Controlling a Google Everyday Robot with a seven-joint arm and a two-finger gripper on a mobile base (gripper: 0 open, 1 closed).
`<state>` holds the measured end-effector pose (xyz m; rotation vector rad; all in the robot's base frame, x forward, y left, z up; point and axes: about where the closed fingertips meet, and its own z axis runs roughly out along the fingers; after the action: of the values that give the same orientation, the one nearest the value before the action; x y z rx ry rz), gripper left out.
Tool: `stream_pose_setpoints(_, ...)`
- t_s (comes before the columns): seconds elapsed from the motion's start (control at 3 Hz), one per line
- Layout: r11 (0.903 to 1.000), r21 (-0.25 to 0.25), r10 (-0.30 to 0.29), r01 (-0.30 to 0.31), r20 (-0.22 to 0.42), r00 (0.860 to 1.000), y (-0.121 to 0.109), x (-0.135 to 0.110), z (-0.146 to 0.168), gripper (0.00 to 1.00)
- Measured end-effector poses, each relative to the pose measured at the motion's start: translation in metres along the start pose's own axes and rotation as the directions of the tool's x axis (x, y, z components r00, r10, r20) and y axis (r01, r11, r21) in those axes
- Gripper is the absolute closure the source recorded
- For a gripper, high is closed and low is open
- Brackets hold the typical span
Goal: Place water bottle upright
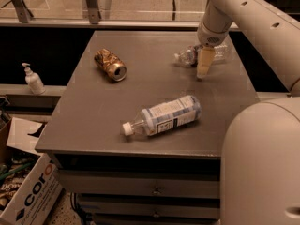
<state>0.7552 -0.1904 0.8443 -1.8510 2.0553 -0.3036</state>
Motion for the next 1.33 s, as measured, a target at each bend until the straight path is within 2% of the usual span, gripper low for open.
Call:
stream_pose_setpoints(0.33, 0.9998, -0.017, -0.006, 0.005, -0.044, 0.999, -0.0015, 0.0092, 0.0139, 0.00)
stream_pose_setpoints(0.67, 0.9990, -0.044, -0.011, 0.009, -0.046, 0.999, -0.0017, 0.0140, 0.0197, 0.00)
stream_pose_setpoints(1.0, 0.9984, -0.054, -0.016, 0.015, -0.033, 0.999, -0.0037, 0.0160, 0.0191, 0.17)
stream_pose_setpoints(1.33, 0.9984, -0.055, -0.014, 0.013, -0.030, 0.999, -0.0054, 0.0191, 0.0164, 0.41)
